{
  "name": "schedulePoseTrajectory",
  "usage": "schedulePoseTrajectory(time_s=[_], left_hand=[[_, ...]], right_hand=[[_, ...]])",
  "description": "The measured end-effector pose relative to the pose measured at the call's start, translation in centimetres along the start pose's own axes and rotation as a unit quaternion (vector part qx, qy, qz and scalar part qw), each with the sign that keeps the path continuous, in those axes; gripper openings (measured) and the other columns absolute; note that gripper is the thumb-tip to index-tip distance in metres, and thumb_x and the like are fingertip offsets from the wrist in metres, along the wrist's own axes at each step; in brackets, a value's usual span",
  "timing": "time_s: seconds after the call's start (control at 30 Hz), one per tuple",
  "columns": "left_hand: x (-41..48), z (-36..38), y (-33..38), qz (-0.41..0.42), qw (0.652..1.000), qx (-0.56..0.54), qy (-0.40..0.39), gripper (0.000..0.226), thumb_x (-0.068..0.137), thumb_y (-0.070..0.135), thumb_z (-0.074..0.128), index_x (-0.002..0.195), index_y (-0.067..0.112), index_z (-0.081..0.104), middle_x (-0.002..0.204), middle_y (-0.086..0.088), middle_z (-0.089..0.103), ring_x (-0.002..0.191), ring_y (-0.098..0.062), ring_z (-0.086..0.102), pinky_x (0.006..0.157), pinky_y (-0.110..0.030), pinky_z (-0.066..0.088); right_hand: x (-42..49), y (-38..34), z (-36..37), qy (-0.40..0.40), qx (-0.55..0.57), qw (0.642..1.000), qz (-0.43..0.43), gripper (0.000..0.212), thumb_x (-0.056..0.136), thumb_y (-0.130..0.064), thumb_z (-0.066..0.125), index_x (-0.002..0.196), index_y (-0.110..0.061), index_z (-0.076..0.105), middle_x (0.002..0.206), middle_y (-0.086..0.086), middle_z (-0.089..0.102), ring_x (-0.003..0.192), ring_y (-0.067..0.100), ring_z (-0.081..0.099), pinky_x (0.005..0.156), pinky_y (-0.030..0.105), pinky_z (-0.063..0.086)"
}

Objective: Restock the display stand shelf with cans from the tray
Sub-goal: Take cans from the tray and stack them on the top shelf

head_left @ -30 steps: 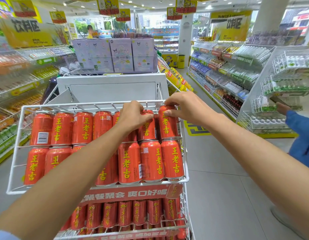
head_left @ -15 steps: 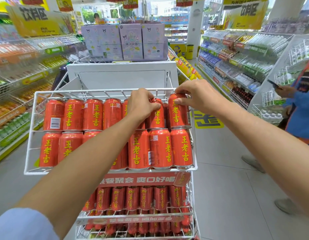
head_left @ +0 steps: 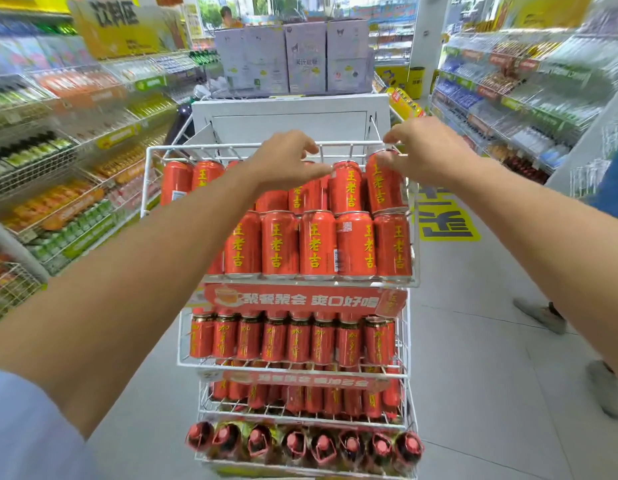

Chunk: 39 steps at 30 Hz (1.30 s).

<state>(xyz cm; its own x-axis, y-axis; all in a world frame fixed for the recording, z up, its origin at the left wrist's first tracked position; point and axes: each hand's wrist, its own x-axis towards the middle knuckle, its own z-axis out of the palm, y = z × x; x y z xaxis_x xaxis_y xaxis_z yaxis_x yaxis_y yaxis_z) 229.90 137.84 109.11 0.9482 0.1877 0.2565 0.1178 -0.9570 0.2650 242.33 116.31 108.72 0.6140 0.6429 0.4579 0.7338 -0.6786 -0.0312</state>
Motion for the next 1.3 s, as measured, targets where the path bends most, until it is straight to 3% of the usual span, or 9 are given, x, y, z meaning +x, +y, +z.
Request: schedulePoseTrajectory(time_s=[0.1, 0.27, 0.4, 0.5, 0.63, 0.73, 1.0, 1.23, 1.3], left_hand=[[-4.1, -1.9, -1.6, 0.005, 0.995, 0.085, -0.043, 0.071, 0.09, 0.063, 0.056, 0.135, 0.008, 0.063, 0.138, -0.015, 0.064, 0.129, -0.036, 0.058, 0.108, -0.044, 0.045], [-13.0, -4.1, -5.0, 0.0, 0.988, 0.135, -0.071, 0.072, 0.099, 0.056, 0.052, 0.15, 0.006, 0.046, 0.15, -0.021, 0.052, 0.138, -0.039, 0.048, 0.111, -0.042, 0.04], [-20.3, -5.4, -9.3, -0.014, 0.989, 0.129, -0.071, 0.068, 0.099, 0.055, 0.052, 0.147, 0.007, 0.048, 0.149, -0.019, 0.053, 0.135, -0.038, 0.05, 0.11, -0.042, 0.041], [-25.4, -6.0, -12.1, -0.028, 0.987, 0.131, -0.088, 0.061, 0.1, 0.048, 0.054, 0.142, 0.004, 0.052, 0.144, -0.022, 0.056, 0.131, -0.038, 0.053, 0.104, -0.04, 0.041], [-29.8, -6.0, -15.2, -0.056, 0.986, 0.122, -0.099, 0.073, 0.097, 0.058, 0.053, 0.147, 0.005, 0.047, 0.149, -0.019, 0.053, 0.136, -0.038, 0.05, 0.11, -0.046, 0.042], [-32.0, -4.7, -16.3, -0.051, 0.986, 0.116, -0.106, 0.068, 0.098, 0.054, 0.054, 0.148, 0.008, 0.047, 0.143, -0.019, 0.058, 0.131, -0.039, 0.053, 0.104, -0.042, 0.042], [-36.8, 9.1, -17.9, -0.078, 0.971, 0.056, -0.218, 0.059, 0.097, 0.052, 0.056, 0.129, 0.002, 0.057, 0.117, -0.02, 0.065, 0.11, -0.038, 0.06, 0.09, -0.045, 0.049], [-43.9, 26.6, -20.1, -0.109, 0.936, -0.015, -0.335, 0.043, 0.096, 0.043, 0.061, 0.12, 0.008, 0.063, 0.11, -0.015, 0.069, 0.105, -0.035, 0.064, 0.082, -0.037, 0.047], [-46.0, 30.8, -21.0, -0.122, 0.921, -0.034, -0.369, 0.049, 0.095, 0.048, 0.06, 0.12, 0.006, 0.063, 0.115, -0.014, 0.068, 0.108, -0.034, 0.063, 0.082, -0.033, 0.044]], right_hand=[[-2.2, -3.4, -1.2, -0.039, -0.042, 0.998, 0.002, 0.059, 0.097, -0.06, 0.055, 0.12, -0.008, 0.068, 0.118, 0.019, 0.067, 0.113, 0.041, 0.062, 0.09, 0.047, 0.054], [-6.6, -10.1, -2.5, -0.081, -0.076, 0.994, -0.011, 0.084, 0.078, -0.083, 0.031, 0.107, -0.011, 0.063, 0.11, 0.022, 0.066, 0.108, 0.042, 0.063, 0.091, 0.05, 0.054], [-10.7, -17.2, -2.9, -0.1, -0.079, 0.992, -0.021, 0.068, 0.097, -0.064, 0.049, 0.115, 0.0, 0.063, 0.116, 0.026, 0.065, 0.113, 0.045, 0.061, 0.095, 0.05, 0.051], [-13.1, -22.8, -2.4, -0.131, -0.063, 0.989, -0.023, 0.071, 0.096, -0.067, 0.045, 0.119, -0.002, 0.063, 0.118, 0.025, 0.065, 0.112, 0.045, 0.061, 0.096, 0.054, 0.052], [-16.0, -28.0, -0.8, -0.157, -0.035, 0.987, -0.027, 0.065, 0.099, -0.064, 0.046, 0.116, -0.003, 0.062, 0.114, 0.021, 0.064, 0.107, 0.042, 0.06, 0.084, 0.044, 0.049], [-18.0, -30.0, 1.3, -0.183, -0.012, 0.983, -0.022, 0.068, 0.098, -0.065, 0.044, 0.131, -0.007, 0.059, 0.124, 0.019, 0.065, 0.112, 0.041, 0.061, 0.086, 0.044, 0.052], [-25.4, -30.5, 13.4, -0.32, 0.01, 0.947, -0.009, 0.074, 0.1, -0.066, 0.042, 0.145, -0.008, 0.05, 0.14, 0.019, 0.056, 0.128, 0.041, 0.054, 0.101, 0.054, 0.05], [-36.3, -30.1, 29.1, -0.448, 0.039, 0.893, -0.016, 0.063, 0.098, -0.064, 0.048, 0.129, -0.01, 0.059, 0.13, 0.018, 0.062, 0.121, 0.041, 0.058, 0.089, 0.047, 0.049], [-39.7, -30.4, 33.2, -0.48, 0.043, 0.876, -0.015, 0.056, 0.098, -0.062, 0.049, 0.119, -0.011, 0.06, 0.123, 0.018, 0.064, 0.116, 0.041, 0.06, 0.085, 0.045, 0.049]])
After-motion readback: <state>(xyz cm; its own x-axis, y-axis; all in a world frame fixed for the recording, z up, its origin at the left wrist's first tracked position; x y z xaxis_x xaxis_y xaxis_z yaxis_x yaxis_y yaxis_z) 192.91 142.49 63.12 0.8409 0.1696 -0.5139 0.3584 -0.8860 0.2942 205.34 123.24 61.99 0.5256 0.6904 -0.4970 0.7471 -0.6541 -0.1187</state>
